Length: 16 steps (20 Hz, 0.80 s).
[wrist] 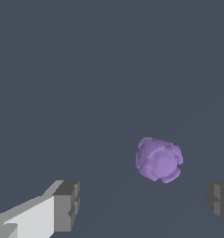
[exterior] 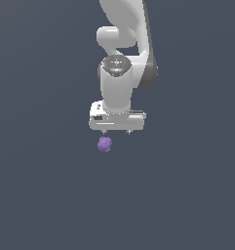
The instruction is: Pick up the object and move it to a goal position.
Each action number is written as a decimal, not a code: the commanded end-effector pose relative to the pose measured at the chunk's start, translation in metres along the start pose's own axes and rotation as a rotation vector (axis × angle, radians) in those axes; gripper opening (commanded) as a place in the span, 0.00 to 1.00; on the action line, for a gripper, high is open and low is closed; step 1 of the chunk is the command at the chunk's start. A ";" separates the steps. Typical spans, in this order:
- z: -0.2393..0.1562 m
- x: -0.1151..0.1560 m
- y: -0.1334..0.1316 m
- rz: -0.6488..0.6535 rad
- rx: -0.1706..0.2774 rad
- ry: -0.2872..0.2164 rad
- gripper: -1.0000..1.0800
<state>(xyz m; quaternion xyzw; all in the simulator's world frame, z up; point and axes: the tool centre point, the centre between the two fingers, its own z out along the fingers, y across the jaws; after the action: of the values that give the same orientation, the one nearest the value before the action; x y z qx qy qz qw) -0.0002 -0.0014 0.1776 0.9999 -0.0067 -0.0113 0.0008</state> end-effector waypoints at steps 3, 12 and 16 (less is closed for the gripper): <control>-0.001 0.000 0.000 -0.001 0.002 0.001 0.96; -0.013 0.000 -0.005 -0.021 0.022 0.013 0.96; -0.007 -0.001 -0.002 -0.008 0.021 0.013 0.96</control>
<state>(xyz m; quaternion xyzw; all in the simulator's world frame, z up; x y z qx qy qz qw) -0.0004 0.0020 0.1870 0.9999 0.0001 -0.0041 -0.0099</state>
